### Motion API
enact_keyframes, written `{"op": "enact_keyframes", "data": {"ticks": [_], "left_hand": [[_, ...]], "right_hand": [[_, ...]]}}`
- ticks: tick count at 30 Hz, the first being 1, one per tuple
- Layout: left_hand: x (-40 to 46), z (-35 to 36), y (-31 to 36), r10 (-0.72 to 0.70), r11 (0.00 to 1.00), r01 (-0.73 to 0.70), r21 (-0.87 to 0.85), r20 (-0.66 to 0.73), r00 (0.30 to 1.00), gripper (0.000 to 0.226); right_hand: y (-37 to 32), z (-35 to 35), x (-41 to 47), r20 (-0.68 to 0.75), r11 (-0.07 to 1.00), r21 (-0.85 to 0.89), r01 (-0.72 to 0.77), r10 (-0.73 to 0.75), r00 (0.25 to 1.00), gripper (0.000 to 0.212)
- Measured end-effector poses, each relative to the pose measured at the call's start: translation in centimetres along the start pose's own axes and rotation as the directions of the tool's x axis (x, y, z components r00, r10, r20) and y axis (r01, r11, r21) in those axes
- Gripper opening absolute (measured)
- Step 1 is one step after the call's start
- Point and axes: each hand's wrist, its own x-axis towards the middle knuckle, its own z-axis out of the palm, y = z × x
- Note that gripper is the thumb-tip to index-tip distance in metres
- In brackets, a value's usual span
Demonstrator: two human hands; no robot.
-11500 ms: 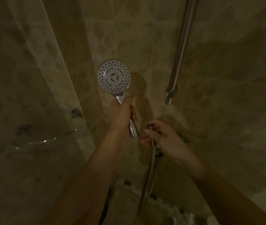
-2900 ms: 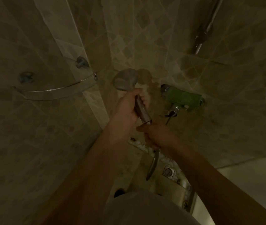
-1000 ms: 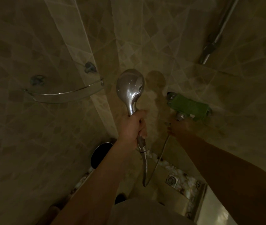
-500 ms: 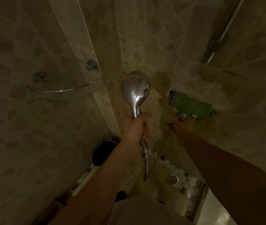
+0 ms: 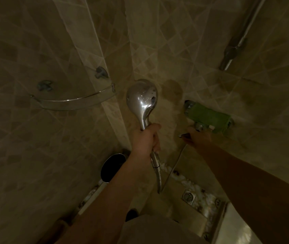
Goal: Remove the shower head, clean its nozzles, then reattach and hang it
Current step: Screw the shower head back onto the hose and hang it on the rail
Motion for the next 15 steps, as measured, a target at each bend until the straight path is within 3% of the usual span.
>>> {"op": "enact_keyframes", "data": {"ticks": [4, 15], "left_hand": [[0.3, -0.4, 0.0, 0.009, 0.998, -0.011, -0.058, -0.043, 0.999, 0.039], [1.3, -1.0, -0.2, 0.047, 0.995, -0.051, -0.091, -0.036, 0.998, 0.041]], "right_hand": [[-0.3, -0.4, 0.1, 0.100, 1.000, 0.019, -0.012, 0.010, 0.995, 0.018], [-0.7, -1.1, 0.4, 0.189, 0.997, 0.021, -0.074, 0.069, 0.980, 0.024]]}}
